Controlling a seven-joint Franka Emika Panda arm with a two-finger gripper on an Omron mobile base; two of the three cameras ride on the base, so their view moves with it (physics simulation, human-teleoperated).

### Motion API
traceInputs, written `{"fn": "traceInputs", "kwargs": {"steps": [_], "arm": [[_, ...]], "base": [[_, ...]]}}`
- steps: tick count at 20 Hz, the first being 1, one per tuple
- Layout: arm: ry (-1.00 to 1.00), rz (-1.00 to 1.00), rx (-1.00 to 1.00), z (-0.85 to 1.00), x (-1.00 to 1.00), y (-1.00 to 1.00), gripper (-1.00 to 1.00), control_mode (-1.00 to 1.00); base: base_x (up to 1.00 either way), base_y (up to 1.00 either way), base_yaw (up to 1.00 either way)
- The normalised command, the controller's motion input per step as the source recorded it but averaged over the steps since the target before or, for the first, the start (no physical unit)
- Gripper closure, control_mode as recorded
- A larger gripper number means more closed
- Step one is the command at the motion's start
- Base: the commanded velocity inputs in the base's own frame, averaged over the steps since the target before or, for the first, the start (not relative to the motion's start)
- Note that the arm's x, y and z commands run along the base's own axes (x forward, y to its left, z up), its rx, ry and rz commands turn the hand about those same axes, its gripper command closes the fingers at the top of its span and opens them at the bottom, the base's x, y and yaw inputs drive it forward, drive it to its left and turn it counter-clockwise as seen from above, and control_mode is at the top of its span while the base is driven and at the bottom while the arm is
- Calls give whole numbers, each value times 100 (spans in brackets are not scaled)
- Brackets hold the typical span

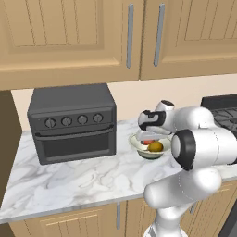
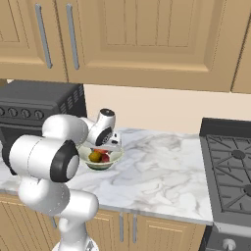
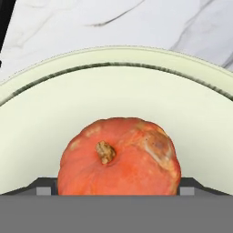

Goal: Take the squash, pear, and lemon from the freezer and place them in the bowl on the counter.

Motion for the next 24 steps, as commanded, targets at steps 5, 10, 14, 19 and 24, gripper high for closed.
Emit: {"fn": "traceInputs", "kwargs": {"steps": [5,10,14,19,24], "arm": [[0,0,0,-1,0,0,-100,-100],[-2,0,0,0,0,0,-100,-100],[-12,0,0,0,-14,0,-100,-100],[-1,0,0,5,-17,0,-100,-100],[0,0,0,24,-25,-6,-100,-100]], "base": [[0,0,0],[0,0,0],[0,0,0],[0,0,0],[0,0,0]]}}
